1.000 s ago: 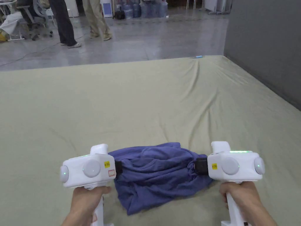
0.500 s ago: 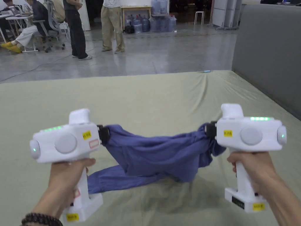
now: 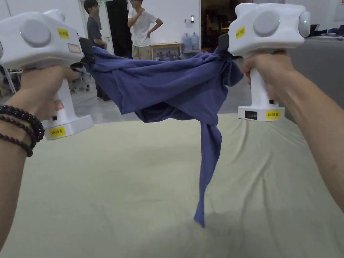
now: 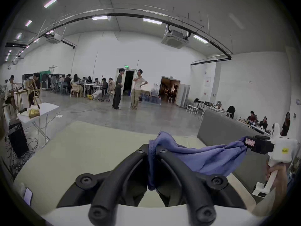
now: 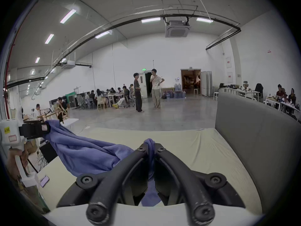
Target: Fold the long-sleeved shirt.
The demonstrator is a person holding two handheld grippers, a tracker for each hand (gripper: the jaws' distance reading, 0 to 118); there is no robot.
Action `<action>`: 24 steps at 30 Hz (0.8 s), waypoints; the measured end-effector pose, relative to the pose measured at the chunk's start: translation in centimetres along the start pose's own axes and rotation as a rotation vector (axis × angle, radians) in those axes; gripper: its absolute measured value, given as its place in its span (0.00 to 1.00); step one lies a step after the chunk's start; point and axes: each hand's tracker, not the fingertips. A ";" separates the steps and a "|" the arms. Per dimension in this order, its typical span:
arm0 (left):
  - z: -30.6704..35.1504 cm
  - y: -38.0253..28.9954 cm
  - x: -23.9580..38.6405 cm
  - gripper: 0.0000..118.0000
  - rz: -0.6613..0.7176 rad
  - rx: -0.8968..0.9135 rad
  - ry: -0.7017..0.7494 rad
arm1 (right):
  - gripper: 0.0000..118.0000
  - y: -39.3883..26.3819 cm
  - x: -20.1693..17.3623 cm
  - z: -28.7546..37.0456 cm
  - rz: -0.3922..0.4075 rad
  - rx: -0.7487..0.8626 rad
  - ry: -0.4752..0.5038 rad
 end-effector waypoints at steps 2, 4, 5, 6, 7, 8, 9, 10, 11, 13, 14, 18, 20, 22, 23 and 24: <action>-0.1 -0.4 0.2 0.00 0.000 0.003 -0.012 | 0.01 -0.4 0.1 0.1 -0.011 0.006 0.004; -0.6 -2.2 0.2 0.00 -0.001 -0.029 -0.021 | 0.01 -2.1 0.6 -0.4 -0.017 -0.006 0.003; -1.2 -3.6 0.2 0.00 0.001 -0.061 -0.023 | 0.01 -3.5 0.8 -0.6 -0.022 -0.017 -0.001; -1.7 -4.9 0.1 0.00 -0.011 -0.095 -0.025 | 0.01 -4.9 1.0 -0.9 -0.026 -0.041 -0.017; -2.4 -6.9 0.0 0.00 -0.022 -0.118 -0.027 | 0.01 -6.8 1.4 -1.3 -0.036 -0.087 -0.044; -3.2 -9.0 -0.2 0.00 -0.029 -0.155 -0.028 | 0.01 -9.1 2.0 -2.1 -0.052 -0.112 -0.045; -4.1 -11.5 -0.6 0.00 -0.030 -0.200 -0.020 | 0.01 -11.4 2.5 -2.7 -0.070 -0.133 -0.031; -4.8 -13.7 -0.8 0.00 -0.022 -0.219 -0.019 | 0.01 -13.5 3.0 -3.4 -0.084 -0.167 -0.021; -5.7 -16.5 -1.2 0.00 -0.014 -0.270 -0.003 | 0.01 -16.0 3.6 -4.4 -0.105 -0.220 -0.034; -7.2 -21.5 -2.0 0.00 0.032 -0.384 0.014 | 0.01 -20.8 4.4 -5.7 -0.128 -0.286 -0.029; -7.6 -23.9 -2.4 0.00 0.058 -0.416 0.015 | 0.01 -22.9 4.6 -6.2 -0.110 -0.341 -0.049; -7.0 -29.9 -2.9 0.00 0.082 -0.465 0.009 | 0.01 -28.7 5.3 -5.9 -0.108 -0.389 -0.051; -5.9 -31.2 -2.9 0.00 0.090 -0.494 0.007 | 0.01 -30.0 6.0 -5.2 -0.116 -0.381 -0.045; -4.9 -31.9 -3.5 0.00 0.084 -0.479 -0.018 | 0.01 -31.0 6.0 -3.0 -0.156 -0.358 -0.043; -3.6 -32.3 -3.2 0.00 0.061 -0.479 -0.023 | 0.01 -31.7 5.9 -1.6 -0.176 -0.347 -0.053; -2.6 -32.7 -3.1 0.00 0.045 -0.478 -0.025 | 0.01 -32.3 5.6 0.0 -0.175 -0.348 -0.052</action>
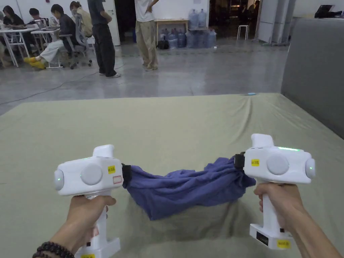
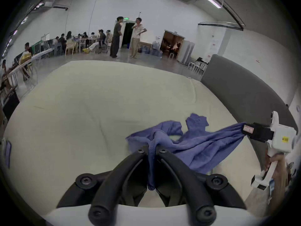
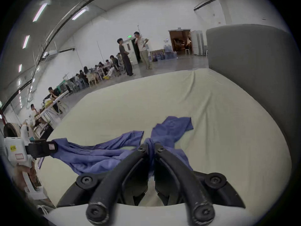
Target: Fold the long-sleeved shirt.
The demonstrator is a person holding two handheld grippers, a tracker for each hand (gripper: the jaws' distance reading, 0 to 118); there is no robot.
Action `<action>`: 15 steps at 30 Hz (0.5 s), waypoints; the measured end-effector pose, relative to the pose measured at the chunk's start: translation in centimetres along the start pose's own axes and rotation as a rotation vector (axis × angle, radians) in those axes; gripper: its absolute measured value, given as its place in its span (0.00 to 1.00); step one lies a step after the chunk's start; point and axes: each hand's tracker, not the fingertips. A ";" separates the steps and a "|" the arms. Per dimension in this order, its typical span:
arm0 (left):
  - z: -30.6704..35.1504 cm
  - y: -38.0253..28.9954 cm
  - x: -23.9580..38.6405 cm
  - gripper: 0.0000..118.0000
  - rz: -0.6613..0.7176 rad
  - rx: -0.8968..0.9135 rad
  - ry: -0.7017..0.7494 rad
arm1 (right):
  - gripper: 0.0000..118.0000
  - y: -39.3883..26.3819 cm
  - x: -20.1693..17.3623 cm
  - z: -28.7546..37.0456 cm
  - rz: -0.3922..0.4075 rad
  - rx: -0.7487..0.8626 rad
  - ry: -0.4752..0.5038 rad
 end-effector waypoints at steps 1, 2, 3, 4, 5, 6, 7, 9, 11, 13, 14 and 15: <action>1.3 -1.2 0.1 0.00 -0.043 -0.017 0.001 | 0.01 -1.5 0.1 1.2 -0.009 0.004 -0.006; 2.0 -2.5 0.1 0.00 -0.066 -0.036 0.019 | 0.01 -3.1 0.2 2.3 -0.014 0.007 -0.004; 2.7 -3.9 0.1 0.00 -0.075 -0.053 0.027 | 0.01 -4.7 0.2 3.3 -0.018 0.005 -0.005; 3.4 -5.4 0.0 0.00 -0.089 -0.085 0.026 | 0.01 -6.5 0.3 4.4 -0.018 -0.005 -0.008; 4.2 -7.3 -0.2 0.00 -0.086 -0.122 0.027 | 0.01 -8.6 0.3 5.3 -0.012 -0.022 -0.020; 4.6 -8.6 -0.4 0.00 -0.079 -0.143 0.026 | 0.01 -10.1 0.4 6.0 -0.004 -0.041 -0.021; 5.0 -10.4 -0.7 0.00 -0.076 -0.179 0.015 | 0.01 -12.3 0.4 6.9 0.011 -0.085 -0.032; 5.5 -13.4 -1.1 0.00 -0.088 -0.232 0.018 | 0.01 -15.5 0.5 7.8 0.020 -0.147 -0.056; 5.1 -15.9 -1.6 0.00 -0.091 -0.290 0.020 | 0.01 -18.1 0.8 7.7 0.023 -0.236 -0.055; 4.6 -17.4 -2.1 0.00 -0.071 -0.286 0.021 | 0.03 -19.4 1.3 7.0 0.017 -0.247 -0.085; 4.5 -17.5 -2.4 0.03 -0.059 -0.281 0.004 | 0.12 -19.3 1.7 6.6 0.002 -0.252 -0.091; 4.6 -17.4 -2.6 0.23 -0.044 -0.253 -0.014 | 0.43 -19.0 2.0 6.6 -0.027 -0.249 -0.089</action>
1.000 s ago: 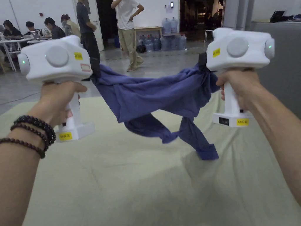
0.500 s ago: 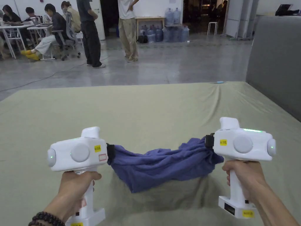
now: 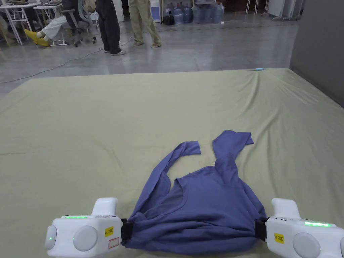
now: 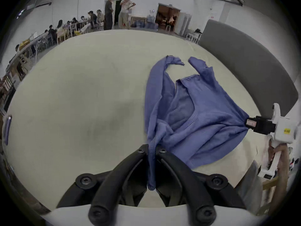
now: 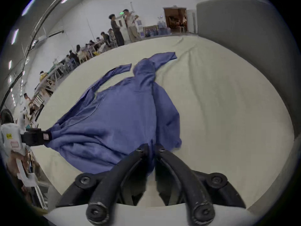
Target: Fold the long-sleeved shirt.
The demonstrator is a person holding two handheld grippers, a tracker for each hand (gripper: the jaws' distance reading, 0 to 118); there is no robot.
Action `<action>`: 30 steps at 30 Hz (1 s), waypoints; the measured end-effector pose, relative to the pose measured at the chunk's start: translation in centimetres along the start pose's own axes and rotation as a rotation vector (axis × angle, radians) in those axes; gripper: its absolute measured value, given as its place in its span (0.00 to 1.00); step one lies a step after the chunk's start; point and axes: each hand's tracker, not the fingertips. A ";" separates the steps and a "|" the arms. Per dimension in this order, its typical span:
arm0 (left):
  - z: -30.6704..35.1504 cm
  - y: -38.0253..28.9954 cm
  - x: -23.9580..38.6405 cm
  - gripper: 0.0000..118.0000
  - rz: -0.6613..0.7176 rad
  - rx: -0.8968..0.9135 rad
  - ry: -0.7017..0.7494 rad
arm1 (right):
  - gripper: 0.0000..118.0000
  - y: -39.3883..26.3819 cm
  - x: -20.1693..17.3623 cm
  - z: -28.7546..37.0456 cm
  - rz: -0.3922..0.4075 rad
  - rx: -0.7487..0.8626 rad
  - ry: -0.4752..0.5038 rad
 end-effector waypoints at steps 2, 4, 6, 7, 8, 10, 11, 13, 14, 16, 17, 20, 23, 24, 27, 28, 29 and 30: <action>1.5 0.5 0.2 0.57 -0.002 0.065 -0.018 | 0.72 0.8 0.4 1.4 -0.029 0.063 0.042; 3.2 1.2 0.5 0.88 -0.028 0.125 -0.034 | 0.92 1.5 0.5 3.4 -0.014 0.138 0.027; 5.4 1.6 1.2 0.98 -0.036 0.201 -0.044 | 0.95 2.1 0.6 6.1 -0.002 0.223 0.027; 6.0 1.9 1.4 0.98 -0.038 0.184 -0.025 | 0.95 2.1 0.6 6.8 -0.010 0.212 0.006; 6.4 2.1 1.6 0.95 -0.033 0.177 0.011 | 0.87 2.0 0.7 7.4 -0.020 0.207 -0.016; 6.9 1.8 1.7 0.32 -0.033 0.208 -0.001 | 0.15 1.5 0.8 8.0 -0.016 0.216 -0.014; 6.6 1.9 1.7 0.00 -0.033 0.217 -0.005 | 0.00 1.3 0.7 7.8 -0.011 0.203 -0.041; 6.0 2.0 2.0 0.00 -0.032 0.198 0.006 | 0.00 0.9 0.7 7.9 -0.007 0.189 -0.033; 5.6 1.9 2.0 0.00 -0.030 0.172 -0.001 | 0.00 0.7 0.6 7.8 -0.009 0.176 -0.003; 4.6 1.6 2.0 0.00 -0.024 0.178 -0.002 | 0.00 0.4 0.3 7.8 -0.012 0.176 -0.007; 4.0 1.5 1.9 0.00 -0.031 0.173 -0.002 | 0.00 0.2 0.3 7.6 -0.008 0.176 -0.008; 1.2 1.3 1.9 0.99 -0.075 0.094 0.039 | 0.00 0.2 0.4 7.5 -0.009 0.167 -0.009; -1.8 0.8 1.7 0.97 -0.079 0.037 0.076 | 0.00 0.3 0.5 7.3 -0.018 0.166 -0.007; -2.8 0.8 1.7 0.88 -0.091 0.006 0.104 | 0.00 0.4 0.6 7.2 -0.017 0.164 -0.010; -3.9 0.5 1.4 0.20 -0.108 -0.013 0.106 | 0.00 0.8 0.7 6.5 -0.006 0.158 -0.021; -4.4 0.3 1.4 0.06 -0.112 -0.026 0.103 | 0.00 1.4 0.9 5.9 -0.001 0.152 -0.024; -4.5 0.2 1.2 0.00 -0.114 -0.048 0.069 | 0.00 2.2 1.0 5.1 0.001 0.148 -0.025; -4.3 0.2 1.2 0.00 -0.111 -0.050 0.048 | 0.00 2.8 1.0 4.7 0.005 0.144 -0.021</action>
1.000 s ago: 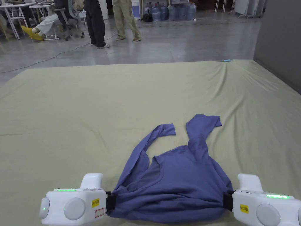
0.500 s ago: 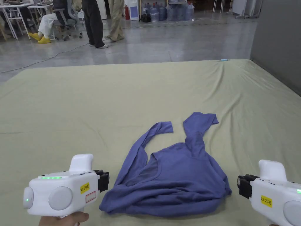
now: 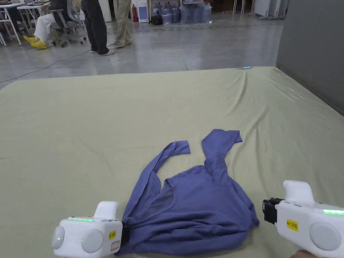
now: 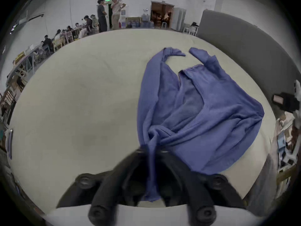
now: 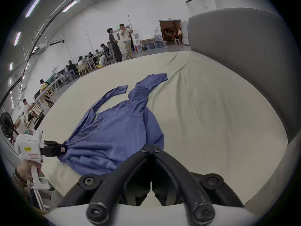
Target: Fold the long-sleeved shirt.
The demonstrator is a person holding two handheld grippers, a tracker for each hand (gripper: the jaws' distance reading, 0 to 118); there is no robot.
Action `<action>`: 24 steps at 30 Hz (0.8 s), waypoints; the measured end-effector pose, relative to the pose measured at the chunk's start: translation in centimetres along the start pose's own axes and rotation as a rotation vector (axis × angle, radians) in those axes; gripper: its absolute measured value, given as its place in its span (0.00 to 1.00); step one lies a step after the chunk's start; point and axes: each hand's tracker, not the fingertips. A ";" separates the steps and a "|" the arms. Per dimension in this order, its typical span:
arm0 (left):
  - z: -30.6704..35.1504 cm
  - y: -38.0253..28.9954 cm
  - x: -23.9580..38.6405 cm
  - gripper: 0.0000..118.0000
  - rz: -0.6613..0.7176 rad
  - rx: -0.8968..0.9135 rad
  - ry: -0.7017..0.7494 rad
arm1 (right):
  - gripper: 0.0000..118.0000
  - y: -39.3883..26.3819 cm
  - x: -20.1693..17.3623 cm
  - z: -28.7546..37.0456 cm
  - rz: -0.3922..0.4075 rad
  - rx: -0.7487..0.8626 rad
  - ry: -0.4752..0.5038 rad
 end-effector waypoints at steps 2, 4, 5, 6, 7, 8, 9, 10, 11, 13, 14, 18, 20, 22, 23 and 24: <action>0.4 0.0 0.3 0.00 -0.012 0.022 0.014 | 0.00 2.0 -0.1 -2.0 0.020 -0.012 0.014; 1.3 0.2 -0.1 0.00 -0.005 0.039 -0.008 | 0.00 4.2 -0.3 -4.1 0.060 -0.017 0.015; 1.6 0.4 -0.3 0.00 0.003 0.044 -0.023 | 0.00 5.2 -0.3 -5.4 0.077 -0.013 -0.005; 1.8 0.4 -0.4 0.00 0.006 0.048 -0.024 | 0.10 6.3 -0.3 -6.8 0.080 -0.019 -0.016; 2.2 0.6 -0.5 0.00 0.008 0.055 -0.023 | 0.29 7.5 -0.2 -8.6 0.089 -0.042 -0.033; 2.6 0.8 -0.6 0.00 0.006 0.062 -0.024 | 0.48 8.3 -0.1 -10.4 0.110 -0.093 -0.032; 2.8 0.9 -0.7 0.00 0.005 0.068 -0.026 | 0.53 8.9 0.0 -11.7 0.122 -0.120 -0.027; 3.0 1.0 -0.8 0.00 0.005 0.075 -0.028 | 0.52 9.4 0.0 -13.3 0.144 -0.144 -0.047; 3.1 1.0 -0.9 0.00 0.005 0.078 -0.030 | 0.52 9.7 0.1 -14.8 0.167 -0.172 -0.051; 3.2 1.1 -0.8 0.00 0.007 0.082 -0.033 | 0.52 9.5 0.1 -17.0 0.202 -0.244 -0.057; 3.2 1.1 -0.9 0.00 0.010 0.081 -0.035 | 0.52 9.2 -0.1 -17.9 0.218 -0.286 -0.062; 2.9 1.2 -1.0 0.00 0.021 0.074 -0.035 | 0.44 7.4 -1.4 -19.8 0.302 -0.395 -0.060; 2.6 1.4 -0.9 0.00 0.026 0.066 -0.035 | 0.32 6.6 -2.8 -18.9 0.300 -0.340 -0.071; 2.6 1.3 -1.0 0.00 0.025 0.068 -0.031 | 0.16 5.6 -4.0 -18.5 0.352 -0.317 -0.078; 2.6 1.2 -1.1 0.00 0.025 0.070 -0.032 | 0.09 5.1 -4.4 -18.5 0.374 -0.305 -0.107; 2.5 1.4 -0.8 0.00 0.024 0.070 -0.033 | 0.00 4.7 -4.6 -18.6 0.381 -0.303 -0.107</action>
